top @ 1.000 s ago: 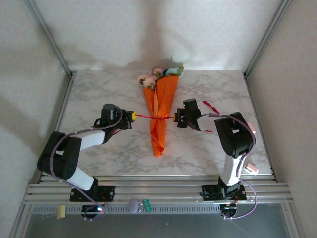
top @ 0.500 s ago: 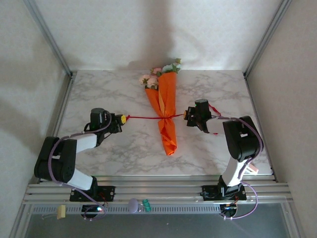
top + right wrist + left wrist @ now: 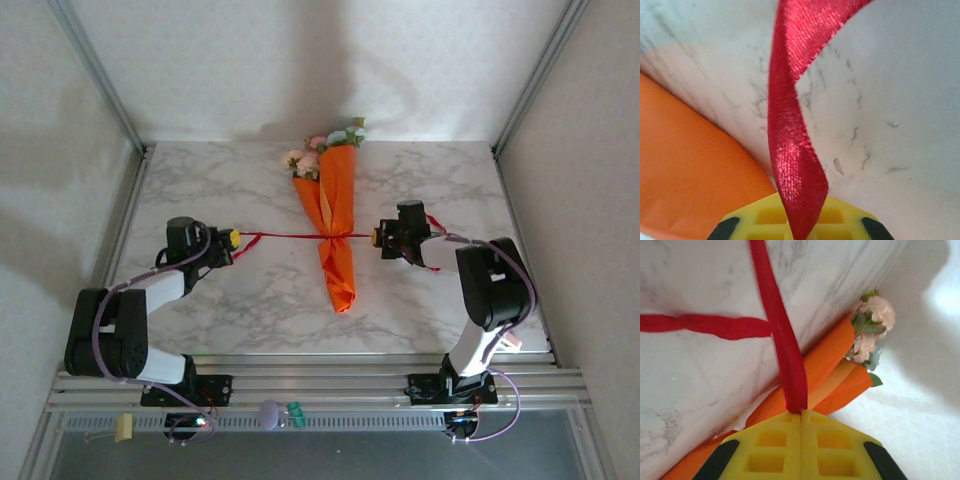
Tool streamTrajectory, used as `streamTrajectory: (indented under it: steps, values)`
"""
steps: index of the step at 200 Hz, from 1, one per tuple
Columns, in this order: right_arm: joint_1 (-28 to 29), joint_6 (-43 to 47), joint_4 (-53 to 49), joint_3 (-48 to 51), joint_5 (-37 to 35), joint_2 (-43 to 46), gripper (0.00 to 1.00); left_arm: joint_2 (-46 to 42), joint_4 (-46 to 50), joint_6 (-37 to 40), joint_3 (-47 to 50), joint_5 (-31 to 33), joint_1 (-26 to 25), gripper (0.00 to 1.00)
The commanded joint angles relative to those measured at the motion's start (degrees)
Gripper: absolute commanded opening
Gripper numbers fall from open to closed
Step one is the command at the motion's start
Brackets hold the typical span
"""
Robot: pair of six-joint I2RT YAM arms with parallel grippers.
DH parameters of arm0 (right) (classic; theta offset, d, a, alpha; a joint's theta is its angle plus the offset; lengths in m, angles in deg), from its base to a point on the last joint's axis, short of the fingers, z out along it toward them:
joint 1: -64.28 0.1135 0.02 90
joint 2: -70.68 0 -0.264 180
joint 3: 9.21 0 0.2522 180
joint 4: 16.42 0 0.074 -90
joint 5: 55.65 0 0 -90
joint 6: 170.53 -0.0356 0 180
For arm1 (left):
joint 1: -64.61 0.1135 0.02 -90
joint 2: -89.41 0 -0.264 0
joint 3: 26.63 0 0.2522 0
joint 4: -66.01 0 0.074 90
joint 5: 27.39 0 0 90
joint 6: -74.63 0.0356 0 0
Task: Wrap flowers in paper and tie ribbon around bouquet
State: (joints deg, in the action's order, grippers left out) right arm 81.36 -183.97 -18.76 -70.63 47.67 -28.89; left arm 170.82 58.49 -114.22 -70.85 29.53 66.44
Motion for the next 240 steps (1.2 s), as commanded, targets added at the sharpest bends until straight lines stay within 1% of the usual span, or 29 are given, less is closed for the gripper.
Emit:
streamTrajectory:
  steps: [1,32,55,70,86,106,119,128,138,158,176,188,209,228,240]
  values:
    - [-1.8,3.8,-5.4,-0.1,-2.0,1.9,0.0,-1.0,7.4,6.0,-1.5,1.5,3.4,0.0]
    - [-1.8,4.1,-5.6,0.1,-1.7,1.6,0.0,-0.2,7.5,7.3,-1.5,1.6,5.9,0.0]
    - [-1.7,4.2,-5.4,-0.2,-0.7,0.9,0.0,2.2,6.8,8.1,-4.3,0.4,5.2,0.0]
    - [-1.6,4.5,-5.7,-1.1,0.9,-0.2,0.0,2.5,7.7,8.4,-6.2,0.3,3.7,0.0]
    - [-1.6,5.5,-8.3,-2.5,3.1,-1.1,0.0,1.8,8.6,8.1,-8.0,0.4,1.4,0.0]
    - [-1.5,7.4,-11.6,-3.1,4.0,-0.8,0.0,0.1,10.0,7.1,-10.9,1.0,-3.1,0.0]
    - [-1.5,9.2,-13.0,-3.3,4.1,-0.4,0.0,-0.4,10.8,6.5,-13.4,1.3,-6.9,0.0]
    - [-1.5,11.1,-16.1,-4.3,4.2,-0.3,0.06,-0.4,10.9,5.9,-14.7,1.2,-9.2,0.0]
    - [-1.5,13.9,-19.5,-5.8,4.4,-0.4,0.15,-0.4,10.8,5.1,-15.9,1.5,-11.5,0.0]
    - [-1.4,20.7,-27.5,-9.6,3.5,0.1,0.37,0.4,10.0,3.2,-18.7,2.0,-15.6,0.0]
    - [-1.0,27.6,-33.5,-12.5,0.9,2.1,0.48,2.9,8.7,1.7,-22.7,2.0,-19.0,0.0]
    - [-1.0,32.0,-35.2,-13.5,-0.9,4.1,0.51,5.3,8.2,1.2,-26.4,2.0,-21.1,0.0]
    - [-0.9,41.0,-36.8,-15.4,-3.8,7.4,0.51,10.8,7.7,1.2,-33.8,1.4,-24.3,0.0]
    - [-0.7,51.6,-32.1,-16.3,-1.1,9.2,0.49,16.7,6.8,1.3,-40.1,-0.1,-26.8,0.0]
    - [-0.4,56.9,-33.6,-18.1,-1.1,10.1,0.49,20.7,6.5,1.4,-44.1,-1.5,-28.2,0.0]
